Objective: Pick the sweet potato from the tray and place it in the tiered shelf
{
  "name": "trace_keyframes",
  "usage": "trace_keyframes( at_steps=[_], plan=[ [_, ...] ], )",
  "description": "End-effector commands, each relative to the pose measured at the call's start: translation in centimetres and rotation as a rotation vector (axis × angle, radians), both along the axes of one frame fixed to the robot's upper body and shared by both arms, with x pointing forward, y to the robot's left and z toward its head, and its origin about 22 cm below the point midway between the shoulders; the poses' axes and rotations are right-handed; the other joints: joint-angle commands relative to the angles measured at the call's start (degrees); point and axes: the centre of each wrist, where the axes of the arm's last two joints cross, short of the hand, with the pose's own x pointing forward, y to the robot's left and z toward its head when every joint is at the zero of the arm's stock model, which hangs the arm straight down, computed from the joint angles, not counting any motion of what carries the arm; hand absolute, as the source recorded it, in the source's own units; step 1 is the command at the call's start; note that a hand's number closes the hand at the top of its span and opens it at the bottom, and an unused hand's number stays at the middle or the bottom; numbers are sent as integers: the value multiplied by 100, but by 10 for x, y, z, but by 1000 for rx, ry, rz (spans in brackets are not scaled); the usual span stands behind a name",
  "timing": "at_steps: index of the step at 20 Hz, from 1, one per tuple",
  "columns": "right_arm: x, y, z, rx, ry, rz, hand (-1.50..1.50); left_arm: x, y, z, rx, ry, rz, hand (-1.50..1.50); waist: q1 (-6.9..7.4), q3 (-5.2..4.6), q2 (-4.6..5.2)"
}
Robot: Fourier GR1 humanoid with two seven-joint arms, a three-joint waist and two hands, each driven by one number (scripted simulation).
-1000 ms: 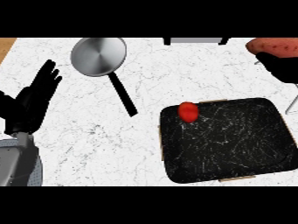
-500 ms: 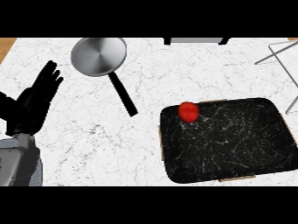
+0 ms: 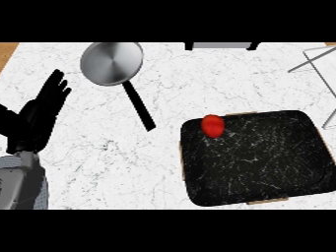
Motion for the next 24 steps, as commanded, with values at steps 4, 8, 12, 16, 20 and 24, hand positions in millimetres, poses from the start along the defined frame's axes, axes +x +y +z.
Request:
trace_keyframes(
  at_steps=[4,8,12,16,20,24],
  plan=[
    [-13,-57,-5,3,10,13,150,16,7,16,3,-11,-1,0,-15,-1,2],
    [7,-67,-13,16,-11,-11,150,22,3,13,-11,-4,-4,0,22,-1,12],
    [-6,-72,-22,8,-2,-7,150,10,4,15,-10,-5,6,0,6,-2,-4],
    [2,-91,-50,28,8,-195,-150,11,1,0,-3,-10,-7,0,48,0,21],
    [12,-106,-76,8,-92,-204,-150,16,-11,15,-4,-15,-29,0,102,7,31],
    [9,-123,-42,22,-235,-200,-150,-1,8,4,-2,-8,-32,0,114,5,19]
  ],
)
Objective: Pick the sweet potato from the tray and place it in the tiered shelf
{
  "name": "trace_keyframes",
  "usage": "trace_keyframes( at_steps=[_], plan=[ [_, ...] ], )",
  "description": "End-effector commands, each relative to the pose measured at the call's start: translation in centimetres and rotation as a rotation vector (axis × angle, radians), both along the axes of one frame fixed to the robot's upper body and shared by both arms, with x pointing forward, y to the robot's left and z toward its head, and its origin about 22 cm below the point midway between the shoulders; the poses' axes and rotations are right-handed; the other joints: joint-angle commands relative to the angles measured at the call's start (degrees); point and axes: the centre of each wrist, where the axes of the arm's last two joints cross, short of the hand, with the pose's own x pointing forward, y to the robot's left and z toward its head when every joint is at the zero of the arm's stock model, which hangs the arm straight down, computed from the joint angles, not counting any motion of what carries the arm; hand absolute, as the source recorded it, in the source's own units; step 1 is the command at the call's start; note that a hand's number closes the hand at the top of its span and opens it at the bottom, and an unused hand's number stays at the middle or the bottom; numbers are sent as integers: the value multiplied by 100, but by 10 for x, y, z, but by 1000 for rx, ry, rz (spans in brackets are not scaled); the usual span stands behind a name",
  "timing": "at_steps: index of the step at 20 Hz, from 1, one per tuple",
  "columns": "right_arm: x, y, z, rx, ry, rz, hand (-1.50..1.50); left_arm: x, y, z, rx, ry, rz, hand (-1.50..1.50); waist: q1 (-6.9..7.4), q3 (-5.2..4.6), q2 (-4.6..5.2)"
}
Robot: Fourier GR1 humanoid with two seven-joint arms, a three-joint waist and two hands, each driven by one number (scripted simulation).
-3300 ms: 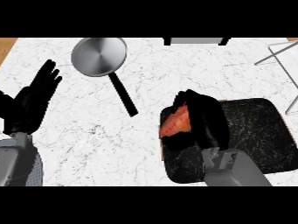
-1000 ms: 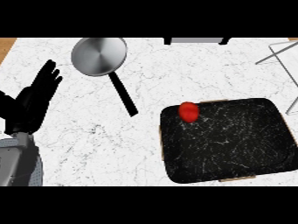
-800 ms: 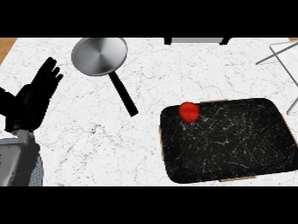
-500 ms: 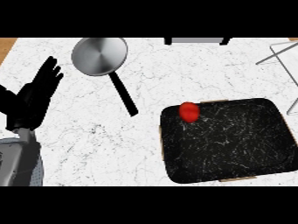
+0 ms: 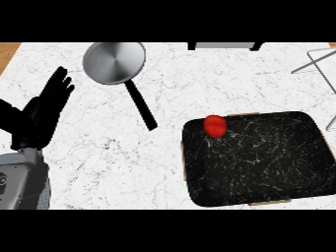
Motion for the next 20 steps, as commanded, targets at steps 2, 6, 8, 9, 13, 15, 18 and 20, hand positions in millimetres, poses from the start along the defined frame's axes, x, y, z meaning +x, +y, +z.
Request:
trace_keyframes(
  at_steps=[2,6,8,9,13,15,18,20],
  plan=[
    [-12,-34,10,2,-136,1,-150,0,-5,-1,-7,1,-1,0,6,2,7],
    [-21,-47,42,41,-93,17,-150,-1,6,-6,8,3,0,0,-20,-5,-8],
    [-41,-57,47,123,-48,140,-150,1,21,4,10,6,39,0,-113,-8,-35],
    [-47,-63,37,180,-13,143,-150,-8,24,5,-4,14,25,0,-90,-6,-44],
    [-86,-92,67,232,-38,135,-150,0,12,1,-10,28,-1,0,-104,-3,-24],
    [-106,-106,55,216,-35,127,-150,1,0,-7,11,7,19,0,-95,-1,-11],
    [-148,-125,63,233,-53,192,-150,-5,9,0,-1,28,13,0,-140,6,-27],
    [-168,-132,66,239,-92,225,-150,-8,12,-1,-5,20,34,0,-170,3,-39]
  ],
)
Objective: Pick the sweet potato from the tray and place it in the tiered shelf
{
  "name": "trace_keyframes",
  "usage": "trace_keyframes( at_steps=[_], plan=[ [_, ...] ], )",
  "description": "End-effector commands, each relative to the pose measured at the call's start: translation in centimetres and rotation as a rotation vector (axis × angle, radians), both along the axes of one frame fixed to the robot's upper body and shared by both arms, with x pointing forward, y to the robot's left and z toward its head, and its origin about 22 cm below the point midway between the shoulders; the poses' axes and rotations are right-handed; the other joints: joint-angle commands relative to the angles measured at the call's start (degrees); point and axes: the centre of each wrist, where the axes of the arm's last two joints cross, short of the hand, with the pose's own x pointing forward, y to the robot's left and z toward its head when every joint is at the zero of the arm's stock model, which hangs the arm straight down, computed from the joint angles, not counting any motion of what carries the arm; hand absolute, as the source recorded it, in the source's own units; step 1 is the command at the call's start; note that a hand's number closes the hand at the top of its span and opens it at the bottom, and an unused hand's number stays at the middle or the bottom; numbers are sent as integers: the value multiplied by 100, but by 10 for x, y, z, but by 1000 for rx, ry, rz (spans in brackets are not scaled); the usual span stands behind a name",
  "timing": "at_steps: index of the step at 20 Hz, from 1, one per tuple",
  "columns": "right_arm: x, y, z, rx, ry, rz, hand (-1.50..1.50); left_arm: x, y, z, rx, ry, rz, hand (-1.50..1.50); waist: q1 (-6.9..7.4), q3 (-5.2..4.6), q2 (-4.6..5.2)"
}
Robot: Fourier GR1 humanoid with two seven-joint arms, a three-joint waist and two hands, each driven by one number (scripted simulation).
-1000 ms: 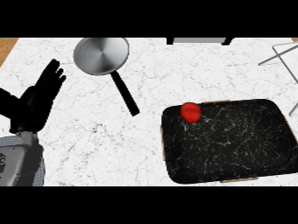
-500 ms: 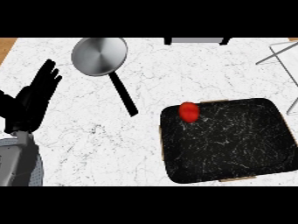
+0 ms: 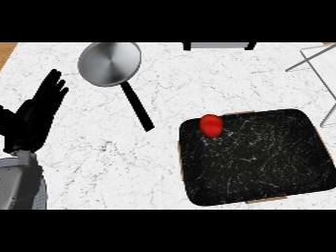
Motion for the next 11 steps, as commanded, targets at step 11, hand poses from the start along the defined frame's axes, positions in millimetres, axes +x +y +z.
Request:
trace_keyframes(
  at_steps=[11],
  plan=[
    [-98,-28,-3,-148,-9,224,-150,-4,-11,6,12,-1,-2,0,-2,-5,-7]
  ],
)
